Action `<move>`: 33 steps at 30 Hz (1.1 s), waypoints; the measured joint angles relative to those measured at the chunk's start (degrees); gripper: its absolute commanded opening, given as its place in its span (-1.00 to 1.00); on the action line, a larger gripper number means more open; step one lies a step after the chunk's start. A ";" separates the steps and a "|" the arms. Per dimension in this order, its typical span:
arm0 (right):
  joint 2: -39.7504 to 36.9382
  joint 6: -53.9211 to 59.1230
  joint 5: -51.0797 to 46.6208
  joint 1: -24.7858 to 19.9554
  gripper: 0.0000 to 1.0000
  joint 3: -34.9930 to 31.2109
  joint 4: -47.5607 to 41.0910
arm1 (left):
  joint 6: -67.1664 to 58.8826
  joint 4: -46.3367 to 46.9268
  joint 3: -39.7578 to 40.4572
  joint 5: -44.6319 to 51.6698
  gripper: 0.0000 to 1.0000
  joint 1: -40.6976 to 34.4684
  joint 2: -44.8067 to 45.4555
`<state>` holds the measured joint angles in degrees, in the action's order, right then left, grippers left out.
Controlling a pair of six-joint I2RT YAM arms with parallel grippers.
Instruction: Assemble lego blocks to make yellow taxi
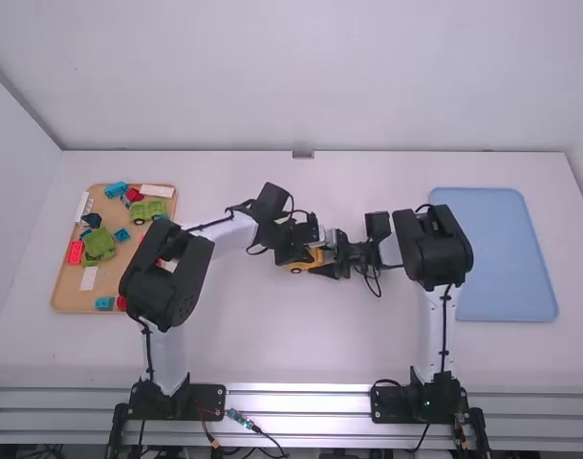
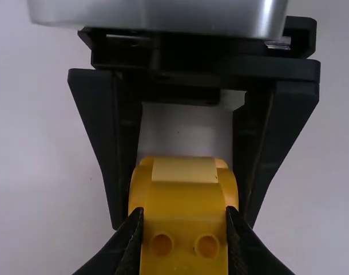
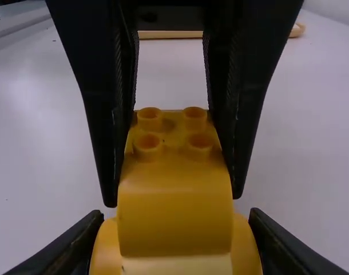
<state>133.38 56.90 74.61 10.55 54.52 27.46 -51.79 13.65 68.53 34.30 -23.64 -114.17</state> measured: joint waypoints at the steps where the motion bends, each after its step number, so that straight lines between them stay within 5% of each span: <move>1: 0.00 0.04 -0.09 0.00 0.18 0.00 -0.02 | -0.09 0.02 0.00 -0.09 -0.67 0.00 0.00; 17: 0.00 0.09 0.00 0.11 0.18 0.00 0.00 | -0.09 2.08 0.24 -2.71 0.02 -0.39 -1.68; 19: 0.00 0.15 0.04 0.22 0.18 0.00 -0.09 | -0.07 3.04 0.90 -3.32 0.22 -0.42 -1.70; 23: 0.00 0.17 -0.15 0.50 0.18 0.02 -0.15 | -0.13 5.75 2.62 -3.78 0.99 -0.61 -1.97; 30: 0.00 0.09 -0.17 0.52 0.19 0.00 -0.11 | -0.37 9.73 5.31 -4.11 0.98 -0.79 -1.55; 33: 0.00 -0.26 -0.15 0.55 0.36 0.00 -0.02 | -2.58 13.38 5.60 -4.00 0.98 -0.44 1.88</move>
<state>133.38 56.64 74.46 11.09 54.52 27.44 -54.37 27.03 74.13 30.30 -24.08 -112.29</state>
